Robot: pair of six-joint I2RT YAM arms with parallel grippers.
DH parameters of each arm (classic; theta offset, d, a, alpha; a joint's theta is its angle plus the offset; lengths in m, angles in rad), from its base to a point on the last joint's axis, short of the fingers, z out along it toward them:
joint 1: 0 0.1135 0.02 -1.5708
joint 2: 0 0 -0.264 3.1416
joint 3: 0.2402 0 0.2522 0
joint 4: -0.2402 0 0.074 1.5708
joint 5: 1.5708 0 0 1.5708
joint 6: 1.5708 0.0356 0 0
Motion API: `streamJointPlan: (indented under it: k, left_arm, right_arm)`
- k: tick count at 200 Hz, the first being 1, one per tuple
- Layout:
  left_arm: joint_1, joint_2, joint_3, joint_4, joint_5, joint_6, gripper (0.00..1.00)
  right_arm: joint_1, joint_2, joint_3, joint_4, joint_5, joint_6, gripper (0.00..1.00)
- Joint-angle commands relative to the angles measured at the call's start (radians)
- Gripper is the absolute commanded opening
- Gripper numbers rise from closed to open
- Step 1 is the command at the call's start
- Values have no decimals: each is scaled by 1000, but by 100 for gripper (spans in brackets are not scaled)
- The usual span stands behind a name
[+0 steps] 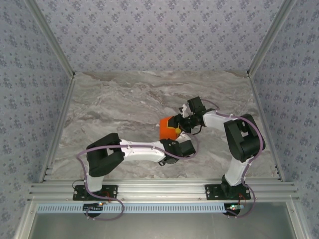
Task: Fold a paper plane with a square sheet of paper (fold left side to right side)
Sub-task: Fold the triangle a second time at the center of the table.
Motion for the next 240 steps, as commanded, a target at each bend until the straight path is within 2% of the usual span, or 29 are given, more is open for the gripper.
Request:
streamJointPlan:
  k: [1,64,97,154,192,209,240]
  left_arm:
    - [-10,-43,-12,21,-1,4,19]
    - [-11,-59,-29,36,19,-3,8]
    - [-8,-78,-43,50,46,-8,5]
    - [55,-159,-123,149,203,-31,4]
    - [113,-219,-195,224,310,-60,4]
    - [141,-250,-225,252,353,-73,4]
    - [218,-306,-292,327,495,-95,4]
  right_arm:
    - [1,13,27,-41,4,-27,51]
    - [2,15,32,-38,-1,-30,51]
    - [-6,-23,35,-26,5,-38,52]
    - [-70,-175,-37,32,28,-39,71]
    - [-118,-274,-125,32,35,-100,74]
    - [-122,-316,-173,32,52,-109,71]
    - [-110,-364,-276,77,64,-98,49]
